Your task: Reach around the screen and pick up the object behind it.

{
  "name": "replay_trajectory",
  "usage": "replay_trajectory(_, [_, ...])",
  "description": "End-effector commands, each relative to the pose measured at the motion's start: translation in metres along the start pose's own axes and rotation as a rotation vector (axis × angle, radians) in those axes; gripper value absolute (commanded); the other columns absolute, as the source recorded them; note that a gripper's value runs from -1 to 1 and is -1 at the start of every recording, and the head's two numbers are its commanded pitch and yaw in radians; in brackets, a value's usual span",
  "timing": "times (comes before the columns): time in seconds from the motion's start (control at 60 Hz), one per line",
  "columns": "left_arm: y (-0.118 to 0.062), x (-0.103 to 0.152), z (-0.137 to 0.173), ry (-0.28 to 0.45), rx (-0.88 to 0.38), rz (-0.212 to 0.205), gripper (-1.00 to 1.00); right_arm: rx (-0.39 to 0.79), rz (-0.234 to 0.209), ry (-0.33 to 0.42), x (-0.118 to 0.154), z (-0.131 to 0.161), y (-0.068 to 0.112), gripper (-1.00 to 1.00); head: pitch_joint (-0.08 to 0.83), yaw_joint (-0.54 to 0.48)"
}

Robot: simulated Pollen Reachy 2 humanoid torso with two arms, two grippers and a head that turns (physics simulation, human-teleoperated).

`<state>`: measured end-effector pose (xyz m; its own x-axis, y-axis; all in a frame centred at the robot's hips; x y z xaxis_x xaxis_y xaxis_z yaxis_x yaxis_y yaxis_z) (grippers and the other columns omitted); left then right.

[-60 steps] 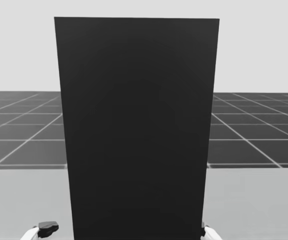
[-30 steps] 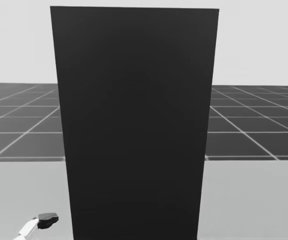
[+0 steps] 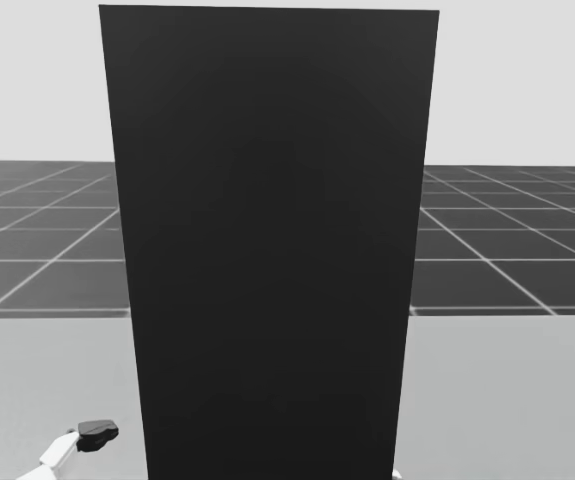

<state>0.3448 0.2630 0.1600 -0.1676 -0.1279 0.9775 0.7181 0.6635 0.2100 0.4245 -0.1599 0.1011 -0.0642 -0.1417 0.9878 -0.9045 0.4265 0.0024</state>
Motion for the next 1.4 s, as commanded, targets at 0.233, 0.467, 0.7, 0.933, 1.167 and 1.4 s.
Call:
replay_trajectory(0.233, [-0.001, -0.001, -0.001, 0.008, 0.002, -0.006, -1.00, -0.011, -0.030, -0.112, 0.000, -0.006, 0.021, 1.00, 0.138, -0.04])
replay_trajectory(0.467, [0.000, 0.000, -0.001, 0.006, 0.005, -0.005, -1.00, -0.114, 0.025, -0.100, 0.014, 0.019, 0.007, 1.00, 0.137, -0.04])
replay_trajectory(0.7, [0.000, -0.001, -0.002, 0.009, 0.008, -0.005, -1.00, -0.259, 0.095, -0.115, 0.044, 0.061, -0.015, 1.00, 0.135, -0.04])
replay_trajectory(0.933, [0.001, -0.001, -0.001, 0.009, 0.012, -0.003, -1.00, -0.413, 0.210, -0.162, 0.094, 0.096, -0.037, 1.00, 0.132, -0.04])
replay_trajectory(1.167, [0.002, -0.001, -0.001, 0.011, 0.016, -0.003, -1.00, -0.631, 0.317, -0.280, 0.165, 0.126, -0.058, 1.00, 0.131, -0.04])
replay_trajectory(1.4, [0.002, -0.002, -0.002, 0.014, 0.018, -0.003, -1.00, -0.753, 0.460, -0.497, 0.257, 0.145, -0.052, 1.00, 0.131, -0.04])
